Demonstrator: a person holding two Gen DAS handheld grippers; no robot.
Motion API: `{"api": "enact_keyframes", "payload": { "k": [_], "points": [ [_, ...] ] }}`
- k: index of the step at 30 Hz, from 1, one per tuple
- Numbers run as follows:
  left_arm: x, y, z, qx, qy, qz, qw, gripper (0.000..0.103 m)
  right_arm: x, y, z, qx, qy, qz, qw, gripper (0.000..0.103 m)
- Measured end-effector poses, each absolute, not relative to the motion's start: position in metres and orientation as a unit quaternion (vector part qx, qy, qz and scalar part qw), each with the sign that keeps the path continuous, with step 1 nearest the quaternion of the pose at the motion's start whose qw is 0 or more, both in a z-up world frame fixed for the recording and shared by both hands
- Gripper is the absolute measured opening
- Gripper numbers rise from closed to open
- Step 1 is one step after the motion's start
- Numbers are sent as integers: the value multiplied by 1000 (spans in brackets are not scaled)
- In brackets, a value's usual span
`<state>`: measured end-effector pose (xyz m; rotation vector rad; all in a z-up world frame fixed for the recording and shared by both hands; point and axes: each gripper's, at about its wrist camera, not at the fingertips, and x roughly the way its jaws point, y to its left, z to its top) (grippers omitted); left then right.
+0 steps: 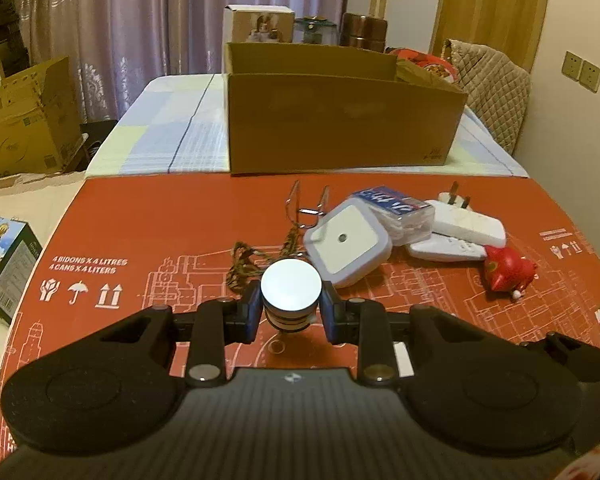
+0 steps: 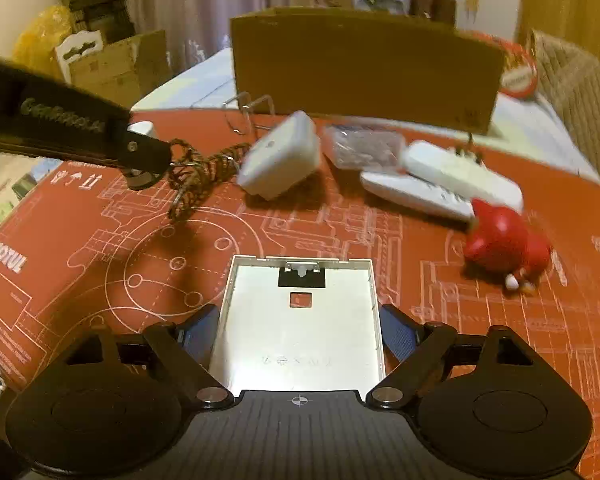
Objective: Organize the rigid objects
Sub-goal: 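Carry the white cylinder with the left gripper while the right gripper carries the white tray toward the box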
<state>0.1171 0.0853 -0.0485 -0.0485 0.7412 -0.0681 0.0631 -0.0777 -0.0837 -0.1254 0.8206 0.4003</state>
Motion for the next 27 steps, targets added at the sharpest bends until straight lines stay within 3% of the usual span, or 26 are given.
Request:
{"api": "enact_keyframes", "payload": {
  "k": [12,20,27],
  "points": [
    [145,64,-5,-39,325,-67,943,26,99,-128,3,-35,307,168,936,82],
    [207,56,40,-28,286,-65,955,26,168,-141,68,-28,254,180,950,82],
    [272,63,60,-23,261,-51,964,26,241,-136,89,5,232,182,955,83]
  ]
}}
